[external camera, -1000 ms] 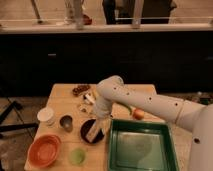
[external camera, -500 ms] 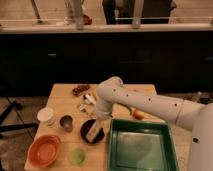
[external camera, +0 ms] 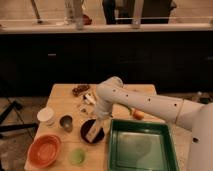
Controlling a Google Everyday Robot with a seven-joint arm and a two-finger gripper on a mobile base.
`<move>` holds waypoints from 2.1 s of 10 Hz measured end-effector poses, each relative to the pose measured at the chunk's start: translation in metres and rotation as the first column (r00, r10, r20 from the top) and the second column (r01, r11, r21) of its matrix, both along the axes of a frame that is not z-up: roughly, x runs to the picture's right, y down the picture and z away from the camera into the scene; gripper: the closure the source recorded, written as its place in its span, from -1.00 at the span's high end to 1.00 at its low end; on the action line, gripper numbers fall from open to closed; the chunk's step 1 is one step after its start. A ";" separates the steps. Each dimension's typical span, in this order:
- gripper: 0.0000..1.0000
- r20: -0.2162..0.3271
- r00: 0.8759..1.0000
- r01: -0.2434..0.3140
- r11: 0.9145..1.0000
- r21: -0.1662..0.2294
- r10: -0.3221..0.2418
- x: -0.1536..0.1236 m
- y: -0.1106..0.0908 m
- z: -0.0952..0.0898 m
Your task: Place eraser in plastic cup
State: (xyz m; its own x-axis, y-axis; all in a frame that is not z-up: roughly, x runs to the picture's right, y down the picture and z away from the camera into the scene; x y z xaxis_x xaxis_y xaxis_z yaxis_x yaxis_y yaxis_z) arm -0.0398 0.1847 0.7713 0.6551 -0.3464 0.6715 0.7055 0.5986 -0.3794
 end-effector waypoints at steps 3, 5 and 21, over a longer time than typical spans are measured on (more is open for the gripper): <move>0.60 0.003 1.000 -0.002 1.000 -0.006 0.002 0.001 -0.001 0.005; 0.60 0.007 1.000 0.003 1.000 -0.014 -0.003 0.000 0.000 0.007; -0.70 0.110 0.994 -0.021 1.000 -0.010 0.022 0.003 -0.016 -0.001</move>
